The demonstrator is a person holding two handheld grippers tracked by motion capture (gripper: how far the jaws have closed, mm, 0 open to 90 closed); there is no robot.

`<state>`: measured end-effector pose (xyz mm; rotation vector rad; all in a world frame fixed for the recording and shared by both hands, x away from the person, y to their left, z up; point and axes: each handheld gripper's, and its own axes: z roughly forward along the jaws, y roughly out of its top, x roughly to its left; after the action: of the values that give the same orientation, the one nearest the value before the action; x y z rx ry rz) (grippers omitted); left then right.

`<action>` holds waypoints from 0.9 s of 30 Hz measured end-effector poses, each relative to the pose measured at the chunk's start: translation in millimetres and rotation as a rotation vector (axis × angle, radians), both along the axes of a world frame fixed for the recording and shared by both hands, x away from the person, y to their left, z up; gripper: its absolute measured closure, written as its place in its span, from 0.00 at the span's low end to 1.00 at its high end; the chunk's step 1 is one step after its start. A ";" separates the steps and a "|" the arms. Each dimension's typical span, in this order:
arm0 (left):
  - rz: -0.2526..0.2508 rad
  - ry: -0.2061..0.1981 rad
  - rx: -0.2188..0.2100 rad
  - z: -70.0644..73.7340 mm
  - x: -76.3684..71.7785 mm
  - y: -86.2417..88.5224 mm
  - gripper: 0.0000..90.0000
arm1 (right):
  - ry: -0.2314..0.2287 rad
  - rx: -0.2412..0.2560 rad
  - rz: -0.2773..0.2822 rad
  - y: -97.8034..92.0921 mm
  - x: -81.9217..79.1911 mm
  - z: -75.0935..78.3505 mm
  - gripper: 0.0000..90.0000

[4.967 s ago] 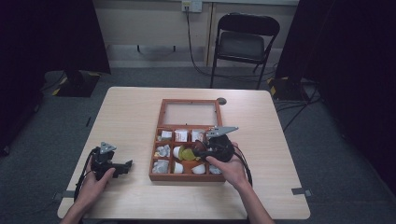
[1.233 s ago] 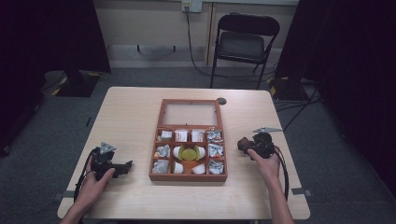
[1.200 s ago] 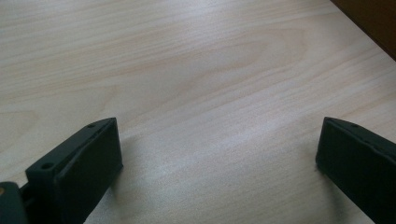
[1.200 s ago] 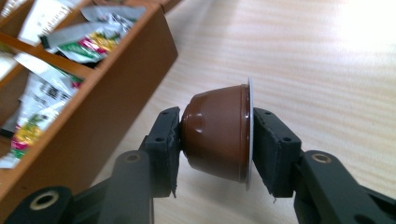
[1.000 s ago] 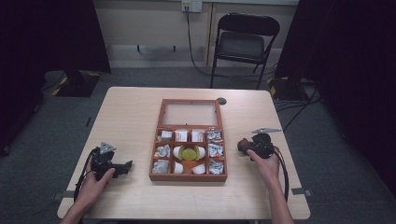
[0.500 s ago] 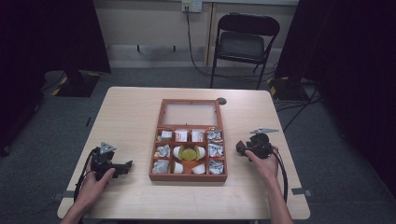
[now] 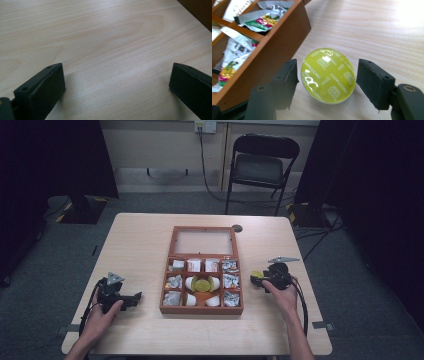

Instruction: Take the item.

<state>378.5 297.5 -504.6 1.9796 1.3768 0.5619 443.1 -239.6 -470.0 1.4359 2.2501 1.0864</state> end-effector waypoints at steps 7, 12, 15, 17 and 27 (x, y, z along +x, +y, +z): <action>0.001 0.000 0.002 0.1 -0.5 -0.1 0.00 | -0.019 0.028 -0.012 -5.0 -6.7 8.0 0.34; 0.001 0.000 0.002 0.1 -0.4 -0.1 0.00 | -0.036 0.052 -0.026 -5.5 -13.5 16.4 0.33; 0.001 0.000 0.002 0.1 -0.5 -0.1 0.00 | -0.051 0.051 -0.035 -5.5 -19.8 23.1 0.29; 0.001 -0.001 0.002 0.1 -0.4 -0.1 0.00 | -0.051 0.052 -0.039 -7.8 -25.9 26.6 0.28; 0.001 0.000 0.002 0.1 -0.4 -0.1 0.00 | -0.062 0.048 -0.084 -25.8 -49.4 27.8 0.25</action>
<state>378.1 297.4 -504.5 1.9804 1.3780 0.5642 393.7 -265.4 -442.2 1.4806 2.1148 1.1495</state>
